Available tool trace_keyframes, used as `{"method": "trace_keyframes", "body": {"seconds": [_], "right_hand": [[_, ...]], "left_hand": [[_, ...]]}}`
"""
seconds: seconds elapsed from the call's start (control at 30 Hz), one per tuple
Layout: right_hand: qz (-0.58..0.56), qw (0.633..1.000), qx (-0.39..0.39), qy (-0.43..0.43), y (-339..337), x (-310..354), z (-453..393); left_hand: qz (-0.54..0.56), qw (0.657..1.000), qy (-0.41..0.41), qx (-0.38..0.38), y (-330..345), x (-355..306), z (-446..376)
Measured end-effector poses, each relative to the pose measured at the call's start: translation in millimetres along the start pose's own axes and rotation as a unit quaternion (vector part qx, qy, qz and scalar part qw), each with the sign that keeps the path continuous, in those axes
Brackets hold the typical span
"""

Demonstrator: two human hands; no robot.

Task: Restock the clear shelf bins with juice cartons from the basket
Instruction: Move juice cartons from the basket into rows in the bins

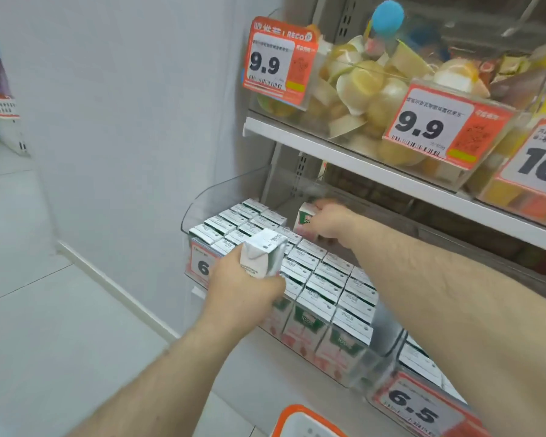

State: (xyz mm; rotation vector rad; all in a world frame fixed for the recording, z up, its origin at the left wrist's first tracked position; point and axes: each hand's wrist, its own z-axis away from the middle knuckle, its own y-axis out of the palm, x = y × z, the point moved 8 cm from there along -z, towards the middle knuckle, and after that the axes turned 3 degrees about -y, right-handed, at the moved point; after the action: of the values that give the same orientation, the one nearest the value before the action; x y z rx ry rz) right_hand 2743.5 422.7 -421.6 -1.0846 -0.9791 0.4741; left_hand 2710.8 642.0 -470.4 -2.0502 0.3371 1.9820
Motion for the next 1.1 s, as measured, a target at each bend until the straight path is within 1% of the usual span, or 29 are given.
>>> {"method": "trace_keyframes", "body": {"seconds": [0.07, 0.1, 0.2, 0.23, 0.27, 0.3, 0.37, 0.47, 0.57, 0.63, 0.7, 0.73, 0.77, 0.8, 0.83, 0.87, 0.93, 0.97, 1.03, 1.1], "right_hand": [[-0.016, 0.999, 0.032, 0.019, 17, -5, -14], [-0.043, 0.997, 0.045, 0.034, 23, -9, -21], [-0.189, 0.976, 0.074, 0.083, 29, -20, -29], [-0.225, 0.966, 0.087, 0.091, 32, -20, -30], [-0.237, 0.962, 0.094, 0.096, 33, -19, -29], [-0.241, 0.961, 0.096, 0.101, 34, -20, -29], [-0.219, 0.967, 0.088, 0.101, 37, -21, -31], [-0.189, 0.972, 0.096, 0.101, 43, -20, -31], [-0.133, 0.983, 0.092, 0.090, 41, -14, -25], [-0.044, 0.994, 0.071, 0.067, 34, -9, -21], [0.053, 0.998, 0.011, 0.040, 18, -3, -13], [0.063, 0.997, -0.034, 0.018, 6, 4, -6], [0.033, 0.996, -0.082, -0.002, -6, 11, 5], [-0.029, 0.991, -0.130, -0.024, -17, 17, 19], [-0.108, 0.980, -0.163, -0.048, -25, 23, 37], [-0.190, 0.964, -0.170, -0.072, -29, 30, 61], [-0.305, 0.937, -0.122, -0.115, -26, 42, 109], [-0.334, 0.930, -0.085, -0.130, -22, 46, 131], [-0.327, 0.934, -0.008, -0.141, -12, 51, 167], [-0.288, 0.946, 0.045, -0.142, 0, 54, 187]], "left_hand": [[0.024, 1.000, -0.017, 0.005, 1, 0, -1], [0.030, 0.999, -0.017, 0.010, 1, 0, -1], [0.041, 0.999, -0.026, 0.011, 0, 1, -2], [0.042, 0.999, -0.028, 0.012, 1, 3, -3], [0.042, 0.999, -0.031, 0.012, 1, 2, -3], [0.043, 0.999, -0.031, 0.012, 2, 2, -3], [0.041, 0.999, -0.032, 0.012, 3, 2, -3], [0.034, 0.999, -0.037, 0.014, 3, 1, -5], [0.025, 0.999, -0.039, 0.014, 2, -3, -3], [0.023, 0.999, -0.035, 0.014, 1, -8, 1], [0.030, 0.999, -0.028, 0.009, 0, -13, 6], [0.041, 0.999, -0.023, 0.004, -2, -15, 8], [0.051, 0.999, -0.011, -0.002, -4, -19, 10], [0.051, 0.999, 0.005, -0.012, -8, -23, 12], [0.043, 0.999, 0.026, -0.020, -11, -28, 14], [0.029, 0.998, 0.054, -0.024, -13, -32, 16], [-0.010, 0.992, 0.121, -0.027, -14, -41, 22], [-0.038, 0.987, 0.151, -0.030, -13, -44, 23], [-0.109, 0.970, 0.212, -0.055, -11, -49, 25], [-0.187, 0.939, 0.280, -0.070, -1, -54, 27]]}}
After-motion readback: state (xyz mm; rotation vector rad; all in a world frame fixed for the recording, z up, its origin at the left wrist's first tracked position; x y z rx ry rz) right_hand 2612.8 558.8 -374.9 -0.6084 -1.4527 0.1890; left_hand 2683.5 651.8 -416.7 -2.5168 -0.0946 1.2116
